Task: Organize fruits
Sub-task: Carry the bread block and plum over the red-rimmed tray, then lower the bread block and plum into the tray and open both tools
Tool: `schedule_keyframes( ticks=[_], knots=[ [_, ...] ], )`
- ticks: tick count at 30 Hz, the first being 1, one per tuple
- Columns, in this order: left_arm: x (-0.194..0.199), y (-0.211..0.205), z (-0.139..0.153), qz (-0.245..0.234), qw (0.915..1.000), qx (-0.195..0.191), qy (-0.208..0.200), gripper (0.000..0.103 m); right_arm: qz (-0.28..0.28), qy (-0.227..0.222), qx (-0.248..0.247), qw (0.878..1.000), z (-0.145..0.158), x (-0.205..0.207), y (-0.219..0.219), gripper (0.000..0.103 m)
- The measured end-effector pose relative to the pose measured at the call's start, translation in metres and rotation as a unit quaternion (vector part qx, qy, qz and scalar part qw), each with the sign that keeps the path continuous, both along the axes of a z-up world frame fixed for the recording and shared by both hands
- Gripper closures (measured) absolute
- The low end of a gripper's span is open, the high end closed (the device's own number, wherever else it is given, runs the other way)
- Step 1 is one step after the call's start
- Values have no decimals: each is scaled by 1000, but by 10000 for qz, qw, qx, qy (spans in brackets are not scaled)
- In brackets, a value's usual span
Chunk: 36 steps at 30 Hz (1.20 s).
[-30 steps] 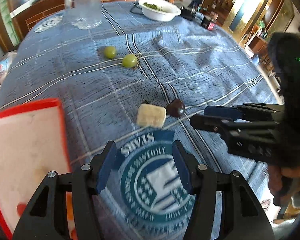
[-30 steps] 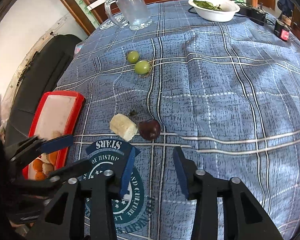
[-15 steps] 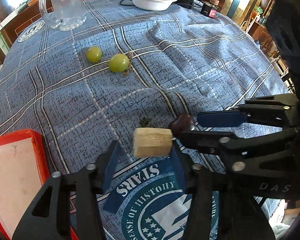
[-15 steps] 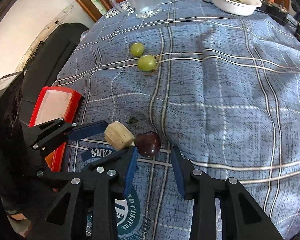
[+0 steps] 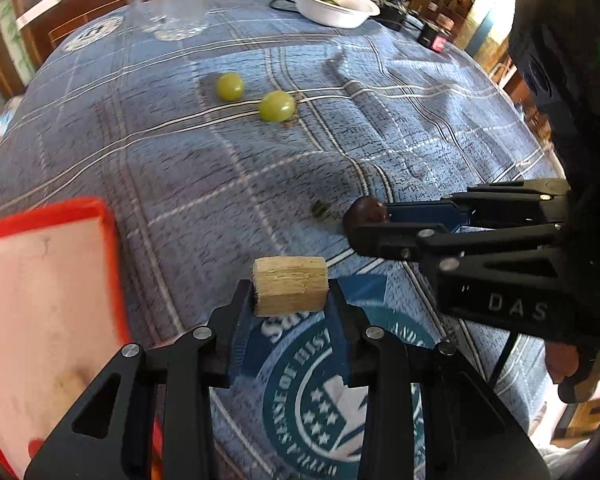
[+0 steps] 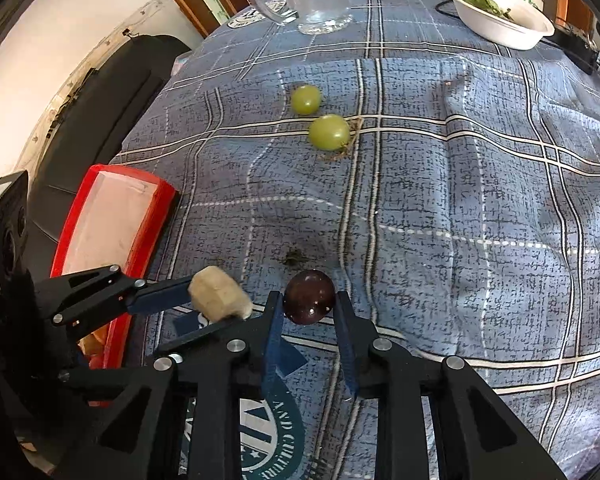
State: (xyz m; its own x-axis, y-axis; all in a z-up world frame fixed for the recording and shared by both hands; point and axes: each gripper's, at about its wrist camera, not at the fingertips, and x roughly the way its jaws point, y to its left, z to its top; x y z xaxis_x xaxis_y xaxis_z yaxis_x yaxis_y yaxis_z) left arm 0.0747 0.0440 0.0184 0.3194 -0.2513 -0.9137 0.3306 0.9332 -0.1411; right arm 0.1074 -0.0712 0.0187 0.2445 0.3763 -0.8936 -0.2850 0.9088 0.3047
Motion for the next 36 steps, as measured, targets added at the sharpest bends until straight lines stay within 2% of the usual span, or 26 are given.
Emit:
schedule_keyframes(
  ticks=[5,10,15,19,24,29,33,36],
  knots=[
    [-22,22,24,264,9992,-261,-175,70,44,-87,191,9998,16,-15,5,77],
    [-54,62,52,718,9956,-485,-364,70,294,-214,350,9987,37,-35,17,77],
    [-99,117,74,1459,9857,-668,-514,70,656,-273,599,9957,55,-58,45,77],
    [-134,161,84,2056,9748,-622,-609,70,1142,-270,725,9904,59,-75,81,77],
    [-164,202,79,2636,9616,-505,-568,70,1724,-234,745,9819,65,-96,127,77],
    [-182,224,62,2991,9519,-474,-471,70,2235,-190,670,9722,62,-109,172,77],
    [-190,230,51,3052,9503,-492,-375,70,2570,-149,638,9642,60,-120,202,77],
    [-191,228,43,2971,9533,-439,-304,70,2809,-206,537,9580,59,-122,228,77]
  ],
)
